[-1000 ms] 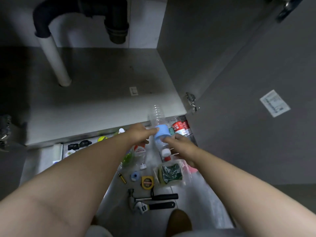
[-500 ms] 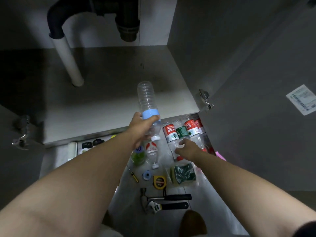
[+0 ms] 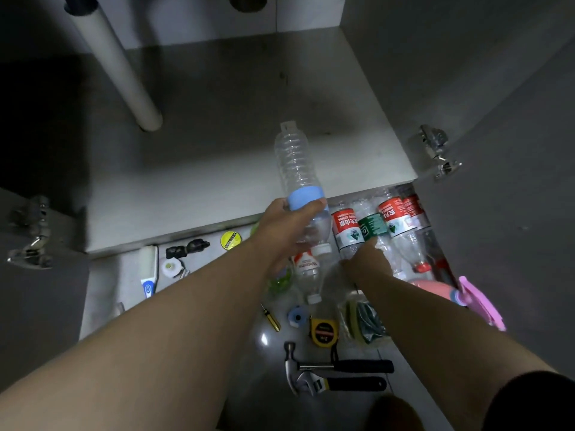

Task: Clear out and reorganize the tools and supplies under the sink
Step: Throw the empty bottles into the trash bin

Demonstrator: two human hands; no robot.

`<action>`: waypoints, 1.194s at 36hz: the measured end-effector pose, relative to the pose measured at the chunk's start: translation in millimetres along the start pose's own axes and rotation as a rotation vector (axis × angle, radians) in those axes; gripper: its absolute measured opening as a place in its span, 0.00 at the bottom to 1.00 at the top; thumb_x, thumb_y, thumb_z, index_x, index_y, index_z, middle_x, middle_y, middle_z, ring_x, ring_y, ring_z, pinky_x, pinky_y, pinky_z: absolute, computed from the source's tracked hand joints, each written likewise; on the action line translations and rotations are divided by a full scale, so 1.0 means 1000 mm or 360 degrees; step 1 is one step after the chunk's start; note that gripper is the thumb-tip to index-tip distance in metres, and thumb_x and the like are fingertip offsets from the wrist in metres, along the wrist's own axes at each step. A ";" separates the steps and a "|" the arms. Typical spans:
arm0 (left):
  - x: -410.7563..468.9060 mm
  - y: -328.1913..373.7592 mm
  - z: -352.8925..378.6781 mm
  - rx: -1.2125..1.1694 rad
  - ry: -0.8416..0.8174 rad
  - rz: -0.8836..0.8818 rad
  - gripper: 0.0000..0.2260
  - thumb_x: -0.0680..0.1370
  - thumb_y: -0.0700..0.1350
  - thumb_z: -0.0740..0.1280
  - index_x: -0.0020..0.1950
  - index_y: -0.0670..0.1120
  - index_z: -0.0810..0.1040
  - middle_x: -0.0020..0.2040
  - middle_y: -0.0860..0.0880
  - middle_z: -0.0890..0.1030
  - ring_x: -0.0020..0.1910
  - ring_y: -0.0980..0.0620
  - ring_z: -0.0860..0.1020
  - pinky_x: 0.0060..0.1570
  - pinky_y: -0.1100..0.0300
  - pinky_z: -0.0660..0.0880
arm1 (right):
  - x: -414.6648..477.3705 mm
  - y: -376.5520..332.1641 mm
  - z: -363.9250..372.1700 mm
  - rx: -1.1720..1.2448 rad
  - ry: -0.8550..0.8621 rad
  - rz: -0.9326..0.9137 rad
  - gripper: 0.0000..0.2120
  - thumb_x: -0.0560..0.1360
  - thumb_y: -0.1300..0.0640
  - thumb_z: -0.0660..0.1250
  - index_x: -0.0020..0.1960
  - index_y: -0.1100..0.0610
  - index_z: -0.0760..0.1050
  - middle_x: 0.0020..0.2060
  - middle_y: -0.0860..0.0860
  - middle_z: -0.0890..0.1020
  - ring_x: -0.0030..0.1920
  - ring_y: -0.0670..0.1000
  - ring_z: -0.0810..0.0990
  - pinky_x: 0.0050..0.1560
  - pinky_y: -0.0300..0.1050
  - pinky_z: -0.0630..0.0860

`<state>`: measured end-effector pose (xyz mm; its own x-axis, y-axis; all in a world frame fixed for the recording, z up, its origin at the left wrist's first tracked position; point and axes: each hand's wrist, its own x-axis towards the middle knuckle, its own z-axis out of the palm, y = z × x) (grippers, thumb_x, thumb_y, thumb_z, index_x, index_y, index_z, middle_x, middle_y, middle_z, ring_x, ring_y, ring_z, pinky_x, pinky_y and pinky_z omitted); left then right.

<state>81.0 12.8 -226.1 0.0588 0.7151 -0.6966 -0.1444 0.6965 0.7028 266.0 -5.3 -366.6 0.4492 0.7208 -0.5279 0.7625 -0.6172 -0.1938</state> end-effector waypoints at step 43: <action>-0.321 -0.001 0.167 0.1173 -0.0831 0.0293 0.17 0.74 0.46 0.75 0.60 0.41 0.78 0.47 0.41 0.83 0.38 0.47 0.81 0.43 0.55 0.76 | -0.365 0.240 -0.351 0.0337 0.0570 -0.0498 0.15 0.64 0.49 0.80 0.44 0.47 0.76 0.38 0.45 0.81 0.36 0.44 0.77 0.33 0.35 0.68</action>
<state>227.2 -207.8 20.6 0.5612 0.6296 -0.5372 0.4597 0.3026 0.8349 448.7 -305.9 69.8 0.3744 0.9208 -0.1091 0.7915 -0.3787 -0.4797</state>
